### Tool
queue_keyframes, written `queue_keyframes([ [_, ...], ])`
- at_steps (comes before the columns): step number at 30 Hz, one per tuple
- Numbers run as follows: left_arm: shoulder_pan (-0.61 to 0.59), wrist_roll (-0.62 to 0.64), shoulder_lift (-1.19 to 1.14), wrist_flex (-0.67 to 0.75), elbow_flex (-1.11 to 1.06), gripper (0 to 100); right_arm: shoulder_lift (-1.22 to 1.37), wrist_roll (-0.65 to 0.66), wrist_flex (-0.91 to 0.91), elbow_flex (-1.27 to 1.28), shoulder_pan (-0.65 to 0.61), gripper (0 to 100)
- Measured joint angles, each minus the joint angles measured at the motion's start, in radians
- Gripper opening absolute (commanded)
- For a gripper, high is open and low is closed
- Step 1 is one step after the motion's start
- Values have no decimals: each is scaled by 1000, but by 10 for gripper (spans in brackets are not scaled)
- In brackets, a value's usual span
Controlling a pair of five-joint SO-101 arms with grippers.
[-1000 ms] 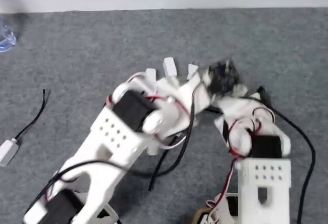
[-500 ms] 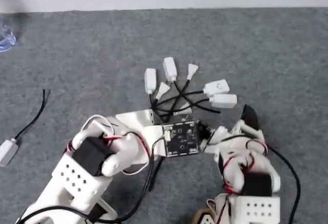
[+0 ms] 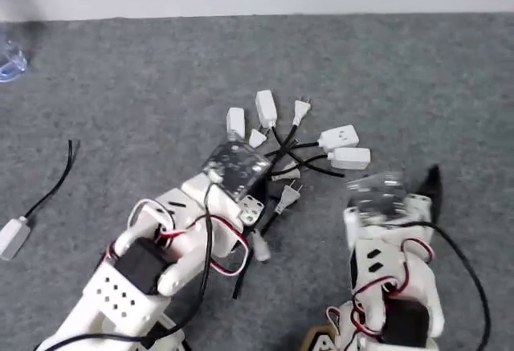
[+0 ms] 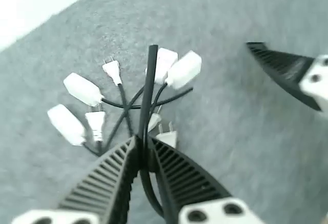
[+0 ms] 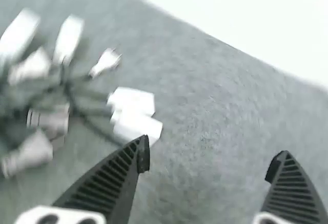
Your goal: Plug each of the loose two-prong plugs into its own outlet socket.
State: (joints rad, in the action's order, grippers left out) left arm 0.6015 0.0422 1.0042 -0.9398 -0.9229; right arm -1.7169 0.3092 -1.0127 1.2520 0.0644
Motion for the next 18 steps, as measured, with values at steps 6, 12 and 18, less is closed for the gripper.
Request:
queue_keyframes([
  [6, 8, 54, 207, 319, -319, 13, -5, -227, 3, 0, 0, 360],
  [12, 29, 58, 451, 678, -637, 13, 58, -264, -20, -25, -180, 360],
  [18, -2, 68, 660, 721, -773, 13, 361, -264, -64, -176, -239, 360],
])
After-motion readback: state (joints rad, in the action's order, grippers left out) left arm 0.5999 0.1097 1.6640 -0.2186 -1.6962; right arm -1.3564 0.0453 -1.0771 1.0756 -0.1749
